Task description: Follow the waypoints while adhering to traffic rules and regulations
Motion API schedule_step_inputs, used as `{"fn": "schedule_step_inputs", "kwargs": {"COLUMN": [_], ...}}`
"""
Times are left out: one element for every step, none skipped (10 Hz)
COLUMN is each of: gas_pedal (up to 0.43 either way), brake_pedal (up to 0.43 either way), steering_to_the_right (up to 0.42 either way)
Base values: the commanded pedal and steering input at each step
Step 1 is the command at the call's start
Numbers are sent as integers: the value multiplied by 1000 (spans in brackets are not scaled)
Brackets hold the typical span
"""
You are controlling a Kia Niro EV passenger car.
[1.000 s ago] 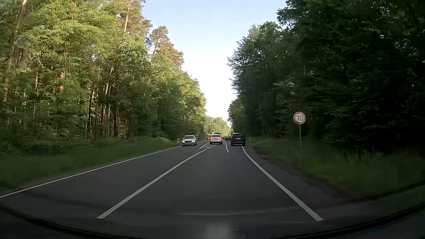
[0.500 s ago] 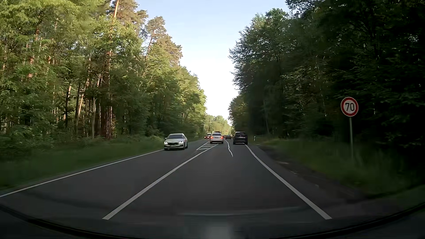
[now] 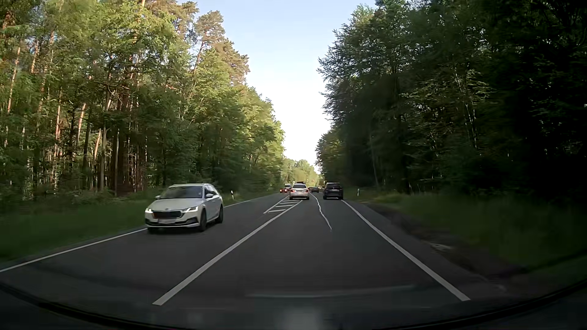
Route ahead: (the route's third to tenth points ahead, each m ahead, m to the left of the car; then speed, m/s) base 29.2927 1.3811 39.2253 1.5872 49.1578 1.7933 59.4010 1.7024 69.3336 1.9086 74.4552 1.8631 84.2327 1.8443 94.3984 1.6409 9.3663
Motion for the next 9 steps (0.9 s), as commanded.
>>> {"fn": "schedule_step_inputs", "kwargs": {"gas_pedal": [0,0,0,0,0,0,0,0,0], "brake_pedal": [0,0,0,0,0,0,6,12,12], "steering_to_the_right": [0,0,0,0,0,0,1,1,1]}}
